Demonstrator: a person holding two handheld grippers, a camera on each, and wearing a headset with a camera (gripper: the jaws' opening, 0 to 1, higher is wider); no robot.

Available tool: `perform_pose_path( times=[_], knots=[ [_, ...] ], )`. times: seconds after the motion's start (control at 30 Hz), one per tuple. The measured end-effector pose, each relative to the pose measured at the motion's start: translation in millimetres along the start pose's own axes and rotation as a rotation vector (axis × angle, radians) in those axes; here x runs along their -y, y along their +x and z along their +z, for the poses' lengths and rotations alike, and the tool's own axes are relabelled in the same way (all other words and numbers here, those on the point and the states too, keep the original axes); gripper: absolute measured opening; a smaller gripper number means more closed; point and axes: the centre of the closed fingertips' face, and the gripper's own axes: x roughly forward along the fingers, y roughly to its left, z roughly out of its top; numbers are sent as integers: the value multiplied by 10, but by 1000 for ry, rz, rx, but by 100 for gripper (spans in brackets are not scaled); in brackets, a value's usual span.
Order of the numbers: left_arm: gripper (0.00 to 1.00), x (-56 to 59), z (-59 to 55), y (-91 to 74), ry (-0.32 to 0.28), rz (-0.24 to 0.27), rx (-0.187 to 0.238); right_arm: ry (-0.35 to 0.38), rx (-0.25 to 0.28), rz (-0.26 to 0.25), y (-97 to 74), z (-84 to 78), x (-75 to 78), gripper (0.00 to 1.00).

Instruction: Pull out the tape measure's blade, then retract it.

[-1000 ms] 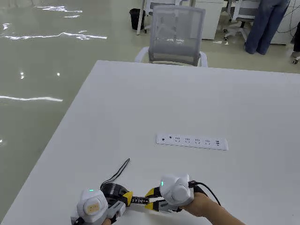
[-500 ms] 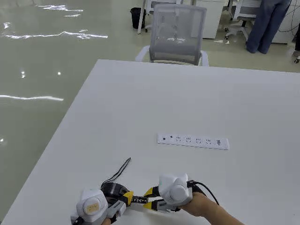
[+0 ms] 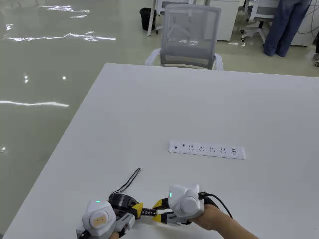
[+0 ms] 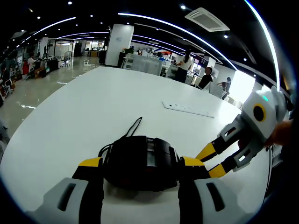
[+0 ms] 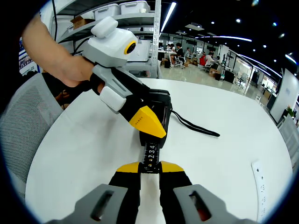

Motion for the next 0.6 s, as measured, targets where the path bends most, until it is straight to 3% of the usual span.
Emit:
perform_pose_path(
  times=[0.6],
  knots=[
    [62, -7, -6, 6, -3, -2, 3, 1, 4, -1, 75, 25, 12, 13]
  ],
)
